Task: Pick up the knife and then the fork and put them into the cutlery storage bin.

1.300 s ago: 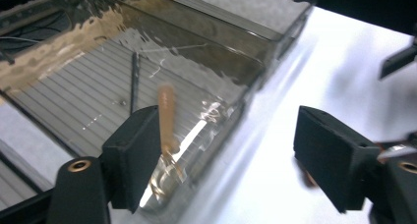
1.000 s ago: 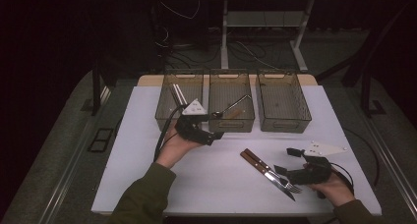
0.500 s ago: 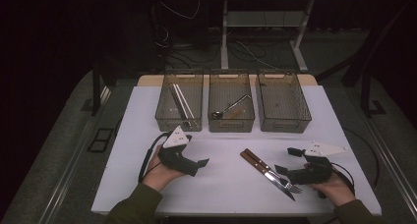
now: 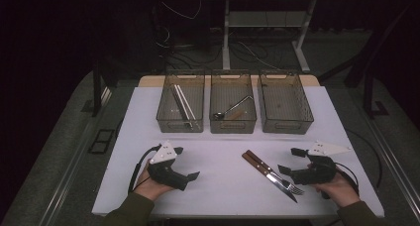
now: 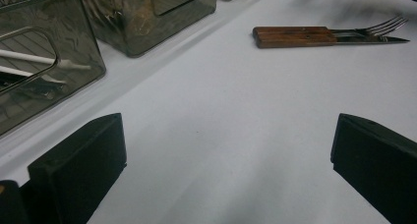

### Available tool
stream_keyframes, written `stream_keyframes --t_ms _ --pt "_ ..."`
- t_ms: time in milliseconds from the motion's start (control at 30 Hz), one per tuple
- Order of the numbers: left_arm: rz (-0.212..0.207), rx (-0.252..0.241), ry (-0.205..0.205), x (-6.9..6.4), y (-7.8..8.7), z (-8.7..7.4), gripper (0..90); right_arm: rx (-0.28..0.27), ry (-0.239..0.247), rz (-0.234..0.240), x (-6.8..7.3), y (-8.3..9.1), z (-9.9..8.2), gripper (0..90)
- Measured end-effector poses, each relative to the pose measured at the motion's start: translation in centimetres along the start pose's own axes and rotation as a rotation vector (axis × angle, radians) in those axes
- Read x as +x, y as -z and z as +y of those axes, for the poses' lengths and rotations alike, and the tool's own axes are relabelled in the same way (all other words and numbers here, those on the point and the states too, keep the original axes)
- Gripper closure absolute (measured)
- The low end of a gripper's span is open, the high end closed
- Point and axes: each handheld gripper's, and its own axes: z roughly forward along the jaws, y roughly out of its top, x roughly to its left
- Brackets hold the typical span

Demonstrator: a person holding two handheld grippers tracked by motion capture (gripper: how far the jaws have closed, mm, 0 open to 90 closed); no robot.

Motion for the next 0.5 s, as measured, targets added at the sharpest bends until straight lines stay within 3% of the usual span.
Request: stream_keyframes --t_ms 267,500 --pt "-0.023 0.018 -0.006 -0.1 -0.3 -0.1 0.0 0.018 -0.002 0.015 0.2 -0.5 0.5 14.6" --pt "-0.031 0.020 -0.004 -0.2 -0.4 0.0 0.0 0.096 0.019 0.025 0.5 -1.0 1.6 14.6"
